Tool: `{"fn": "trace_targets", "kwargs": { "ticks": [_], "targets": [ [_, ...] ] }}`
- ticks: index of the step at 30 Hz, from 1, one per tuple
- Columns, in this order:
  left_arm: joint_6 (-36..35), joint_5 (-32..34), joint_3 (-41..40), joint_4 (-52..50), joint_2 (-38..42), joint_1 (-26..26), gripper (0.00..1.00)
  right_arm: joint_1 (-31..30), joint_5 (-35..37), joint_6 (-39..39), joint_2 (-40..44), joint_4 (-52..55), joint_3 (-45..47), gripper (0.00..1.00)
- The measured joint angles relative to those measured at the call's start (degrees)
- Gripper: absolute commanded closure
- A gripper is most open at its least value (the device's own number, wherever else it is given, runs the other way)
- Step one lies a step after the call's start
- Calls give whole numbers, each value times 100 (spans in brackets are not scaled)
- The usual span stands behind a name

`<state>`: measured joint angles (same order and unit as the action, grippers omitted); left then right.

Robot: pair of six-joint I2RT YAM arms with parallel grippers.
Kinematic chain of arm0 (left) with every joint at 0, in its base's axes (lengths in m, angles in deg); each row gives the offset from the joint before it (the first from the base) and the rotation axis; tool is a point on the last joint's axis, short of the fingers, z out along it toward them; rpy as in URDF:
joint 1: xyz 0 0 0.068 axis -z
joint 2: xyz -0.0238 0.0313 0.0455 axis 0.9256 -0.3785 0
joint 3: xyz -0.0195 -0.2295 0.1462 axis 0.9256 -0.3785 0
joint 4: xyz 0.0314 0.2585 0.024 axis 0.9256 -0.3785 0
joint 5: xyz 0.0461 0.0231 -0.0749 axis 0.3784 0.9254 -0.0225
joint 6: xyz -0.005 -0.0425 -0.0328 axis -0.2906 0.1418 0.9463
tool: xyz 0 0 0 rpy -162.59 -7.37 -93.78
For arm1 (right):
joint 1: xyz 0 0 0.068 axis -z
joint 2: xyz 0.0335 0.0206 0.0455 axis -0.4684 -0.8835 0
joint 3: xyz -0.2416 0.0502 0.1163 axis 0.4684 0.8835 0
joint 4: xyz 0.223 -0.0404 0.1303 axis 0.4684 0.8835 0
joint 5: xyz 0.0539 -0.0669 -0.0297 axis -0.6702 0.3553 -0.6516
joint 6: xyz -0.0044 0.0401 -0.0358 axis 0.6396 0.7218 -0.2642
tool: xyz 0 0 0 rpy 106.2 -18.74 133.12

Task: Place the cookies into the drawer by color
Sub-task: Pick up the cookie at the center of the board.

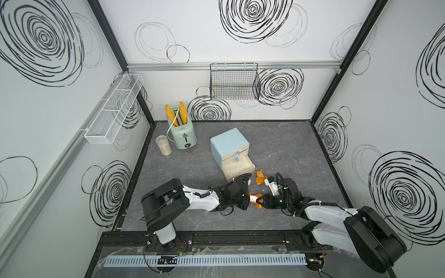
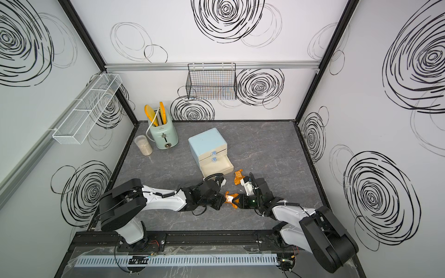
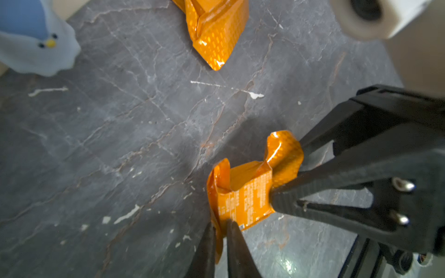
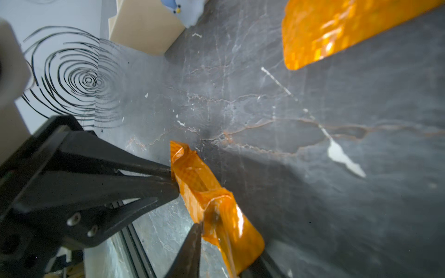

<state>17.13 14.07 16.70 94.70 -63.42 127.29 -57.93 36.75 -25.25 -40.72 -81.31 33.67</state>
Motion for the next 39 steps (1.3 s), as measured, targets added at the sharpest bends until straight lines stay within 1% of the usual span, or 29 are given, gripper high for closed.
{"fn": "trace_targets", "kwargs": {
  "ticks": [2,4,5,8,12,16,19,22,24,29,32,34,39],
  "targets": [
    [9,-15,-17,-46,42,0,76,-24,61,26,98,2,-4,91],
    [31,-15,-61,-155,142,-2,67,-33,164,31,260,61,-11,99],
    [26,-15,-85,-223,227,-9,63,-37,221,15,367,125,-24,100],
    [4,-7,-127,-479,623,-76,55,-52,365,-28,662,306,-96,100],
    [-90,35,-129,-787,1403,-337,51,-52,444,-164,946,608,-304,100],
    [-293,116,-127,-1252,2380,-826,48,-52,417,-380,1054,831,-592,100],
    [-507,87,-127,-1661,3045,-1351,47,-50,323,-586,999,999,-903,100],
    [-780,-37,-37,-2166,3510,-2009,47,-15,179,-852,745,1134,-1316,100],
    [-975,-105,111,-2522,3659,-2391,46,13,68,-1045,505,1189,-1611,100],
    [-1534,-295,498,-3195,3991,-3206,44,98,-247,-1565,-426,1447,-2566,100],
    [-1840,-420,542,-3311,4166,-3585,44,129,-361,-1801,-981,1576,-3062,100],
    [-1989,-452,542,-3348,4225,-3748,44,144,-409,-1897,-1320,1681,-3357,100],
    [-2197,-501,426,-3257,4371,-3884,45,170,-496,-1993,-1923,1893,-3858,100]
  ]
}}
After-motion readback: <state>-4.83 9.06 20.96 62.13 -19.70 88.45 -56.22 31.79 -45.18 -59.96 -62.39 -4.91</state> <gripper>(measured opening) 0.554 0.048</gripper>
